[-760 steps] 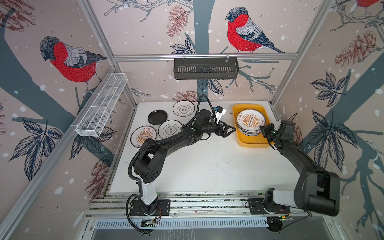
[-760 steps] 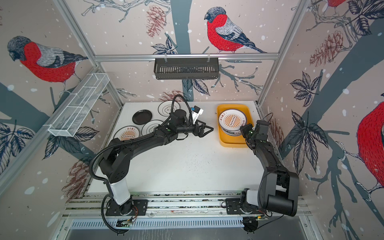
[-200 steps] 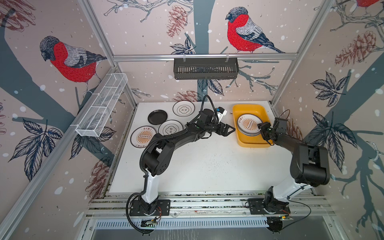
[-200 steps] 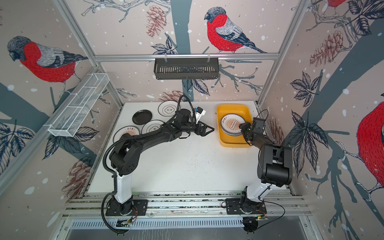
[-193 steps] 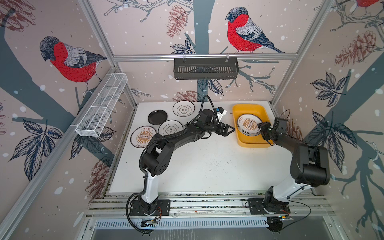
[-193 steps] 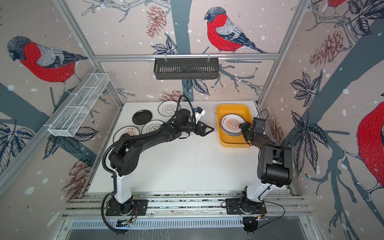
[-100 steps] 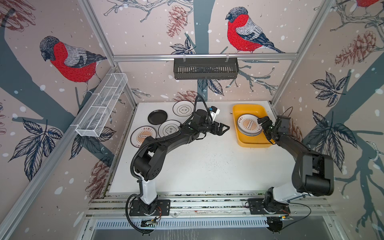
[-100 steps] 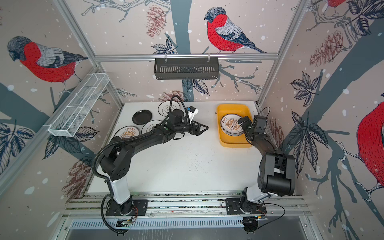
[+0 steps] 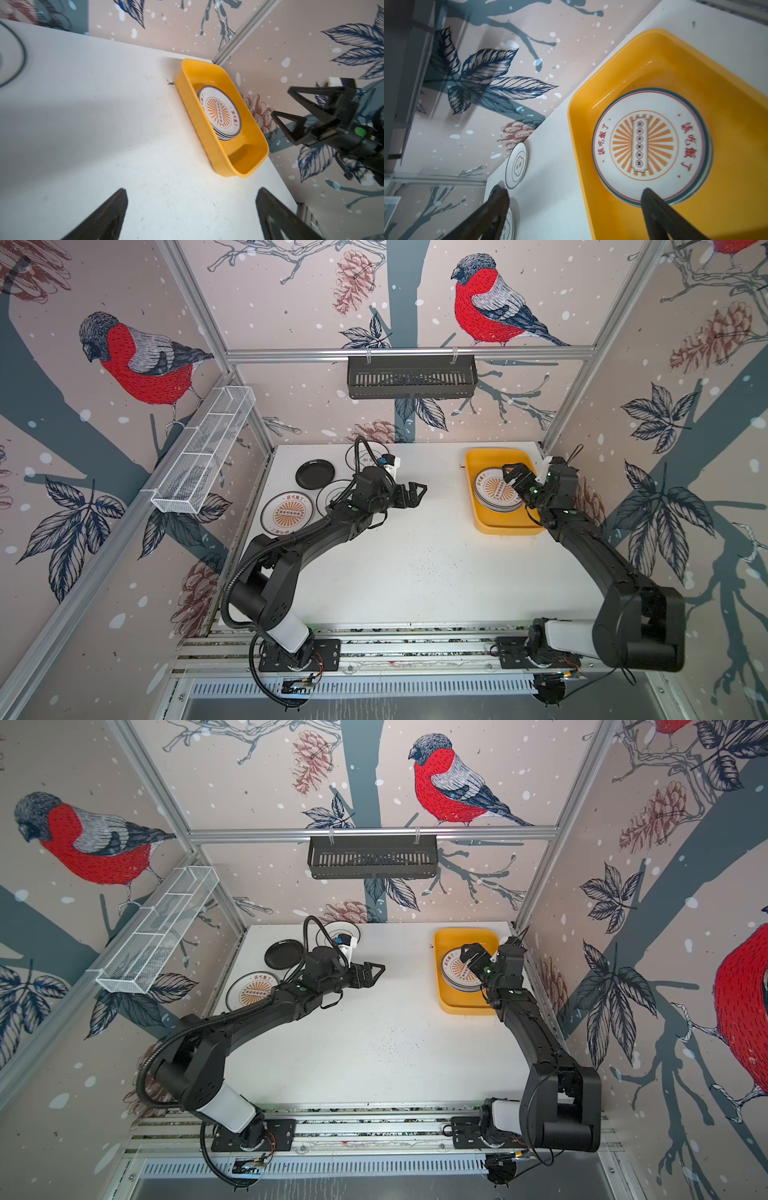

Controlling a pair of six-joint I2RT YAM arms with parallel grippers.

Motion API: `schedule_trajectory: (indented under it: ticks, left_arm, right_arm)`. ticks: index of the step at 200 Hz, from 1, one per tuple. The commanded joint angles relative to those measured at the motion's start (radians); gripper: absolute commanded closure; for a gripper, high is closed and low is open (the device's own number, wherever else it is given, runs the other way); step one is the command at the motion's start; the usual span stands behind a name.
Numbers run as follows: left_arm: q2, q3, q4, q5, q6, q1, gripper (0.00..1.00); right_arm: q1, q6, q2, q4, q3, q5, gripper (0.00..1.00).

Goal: Place the plates into the plastic bin on the countertop

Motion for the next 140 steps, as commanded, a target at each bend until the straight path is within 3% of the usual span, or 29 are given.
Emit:
schedule_trajectory:
  ticks: [1, 49, 96, 140]
  left_arm:
    - [-0.050, -0.047, -0.023, -0.103, -0.070, 0.037, 0.04]
    - [-0.185, -0.232, 0.007, -0.117, -0.202, 0.160, 0.04]
    - [-0.331, -0.363, -0.023, -0.179, -0.213, 0.278, 0.04]
    - [-0.439, -0.454, -0.072, -0.170, -0.235, 0.412, 0.04]
  right_arm:
    - [0.060, -0.047, -0.006, 0.049, 0.015, -0.018, 0.01]
    - [0.204, -0.056, 0.042, 0.125, 0.039, -0.021, 0.00]
    - [0.402, -0.068, 0.177, 0.191, 0.097, -0.038, 0.01]
    - [0.534, -0.046, 0.353, 0.253, 0.201, -0.080, 0.00]
